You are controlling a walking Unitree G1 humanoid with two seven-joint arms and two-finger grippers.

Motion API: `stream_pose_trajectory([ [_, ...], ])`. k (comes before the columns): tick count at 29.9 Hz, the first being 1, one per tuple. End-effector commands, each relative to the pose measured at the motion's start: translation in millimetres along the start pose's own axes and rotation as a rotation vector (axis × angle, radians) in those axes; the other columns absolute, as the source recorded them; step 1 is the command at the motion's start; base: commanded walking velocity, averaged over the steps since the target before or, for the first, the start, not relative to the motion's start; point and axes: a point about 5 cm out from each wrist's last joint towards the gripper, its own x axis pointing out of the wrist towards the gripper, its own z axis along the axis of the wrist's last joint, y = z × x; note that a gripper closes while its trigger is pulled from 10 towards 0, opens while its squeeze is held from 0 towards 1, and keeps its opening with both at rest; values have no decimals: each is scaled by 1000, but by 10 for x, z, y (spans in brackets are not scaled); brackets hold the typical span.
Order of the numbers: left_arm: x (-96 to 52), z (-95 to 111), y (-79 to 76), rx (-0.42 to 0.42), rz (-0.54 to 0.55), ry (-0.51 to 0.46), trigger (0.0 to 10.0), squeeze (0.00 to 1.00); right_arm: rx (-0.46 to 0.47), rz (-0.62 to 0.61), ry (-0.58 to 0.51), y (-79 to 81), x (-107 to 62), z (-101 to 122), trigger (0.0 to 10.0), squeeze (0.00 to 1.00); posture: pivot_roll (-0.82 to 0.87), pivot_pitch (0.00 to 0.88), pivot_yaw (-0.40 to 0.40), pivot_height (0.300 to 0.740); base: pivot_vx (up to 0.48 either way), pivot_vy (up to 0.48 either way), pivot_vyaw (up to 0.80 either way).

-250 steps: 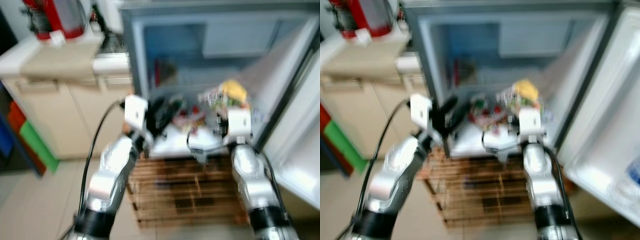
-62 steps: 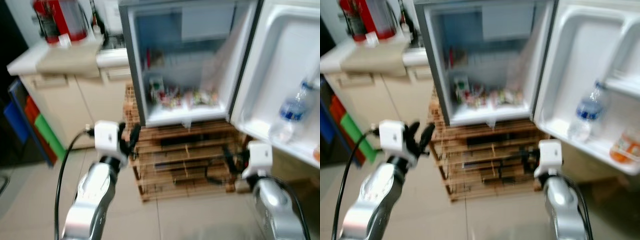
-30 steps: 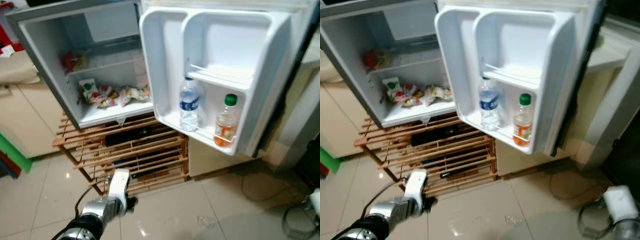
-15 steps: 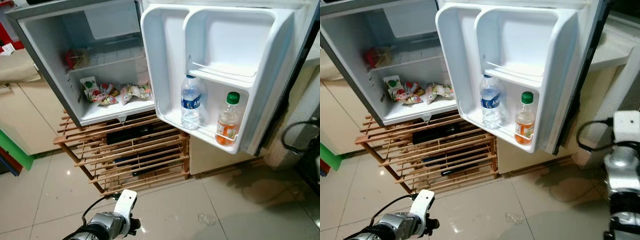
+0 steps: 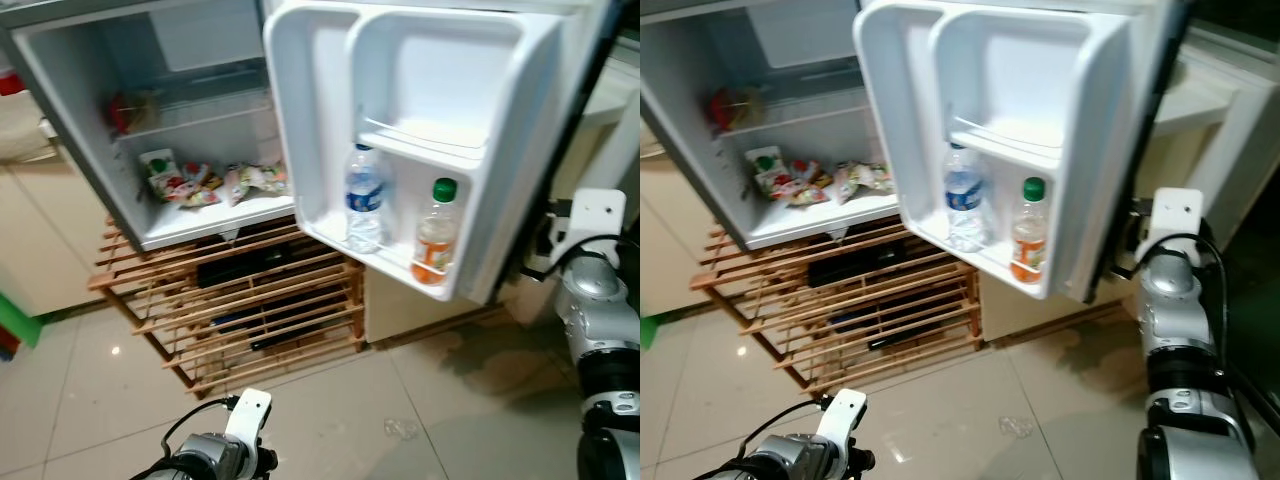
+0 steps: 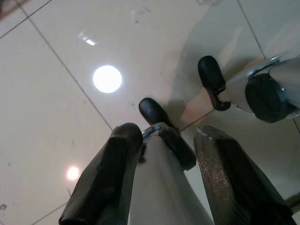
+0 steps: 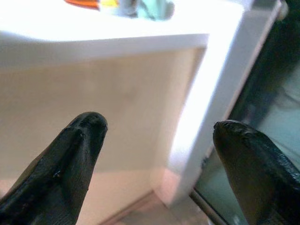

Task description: Restocking fridge

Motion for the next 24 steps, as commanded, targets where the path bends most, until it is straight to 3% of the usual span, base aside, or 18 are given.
stream_pose_trajectory([
  [1, -7, -51, 50, 1, 15, 11, 10000, 0, 48, 326, -157, 555, -105, 481, 10000, 0, -219, 0, 103, 740, 0, 0, 0],
  [3, -25, -91, 129, -8, 37, 15, 10000, 0, 104, 675, -143, 917, -424, 600, 10000, 0, -216, 0, 102, 740, 0, 0, 0],
  [4, -25, -91, 129, -8, 37, 15, 10000, 0, 104, 675, -143, 917, -424, 600, 10000, 0, -216, 0, 102, 740, 0, 0, 0],
  [5, -40, -116, 185, -13, 49, 18, 10000, 0, 113, 861, -134, 1027, -646, 655, 10000, 0, -214, 0, 101, 740, 0, 0, 0],
  [6, -40, -116, 185, -13, 49, 18, 10000, 0, 113, 861, -134, 1027, -646, 655, 10000, 0, -214, 0, 101, 740, 0, 0, 0],
  [8, -61, -153, 255, -18, 61, 24, 10000, 0, 172, 1104, -122, 1101, -969, 741, 10000, 0, -215, 0, 107, 740, 0, 0, 0],
  [11, -65, -210, 270, 2, 38, 43, 10000, 0, 243, 1178, -102, 1023, -1045, 753, 10000, 0, -216, 0, 116, 740, 0, 0, 0],
  [14, -62, -244, 264, 11, 26, 53, 10000, 0, 255, 1145, -79, 969, -991, 707, 10000, 0, -217, 0, 120, 740, 0, 0, 0],
  [15, -50, -287, 243, 21, 17, 59, 10000, 0, 234, 1068, -34, 897, -901, 611, 10000, 0, -217, 0, 125, 740, 0, 0, 0],
  [19, -38, -285, 226, 13, 30, 41, 10000, 0, 170, 962, -12, 858, -821, 529, 10000, 0, -216, 0, 125, 740, 0, 0, 0],
  [20, -37, -198, 223, 36, 51, -8, 10000, 0, 76, 785, -5, 791, -665, 409, 10000, 0, -209, 0, 123, 740, 0, 0, 0],
  [21, -37, -198, 223, 36, 51, -8, 10000, 0, 76, 785, -5, 791, -665, 409, 10000, 0, -209, 0, 123, 740, 0, 0, 0],
  [22, -68, -18, 274, 93, 105, -117, 10000, 0, -41, 502, 3, 649, -471, 198, 10000, 0, -202, 0, 124, 740, 0, 0, 0],
  [23, -68, -18, 274, 93, 105, -117, 10000, 0, -41, 502, 3, 649, -471, 198, 10000, 0, -202, 0, 124, 740, 0, 0, 0],
  [24, -93, 58, 312, 120, 132, -167, 10000, 0, -64, 401, 8, 593, -421, 112, 10000, 0, -202, 0, 124, 740, 0, 0, 0],
])
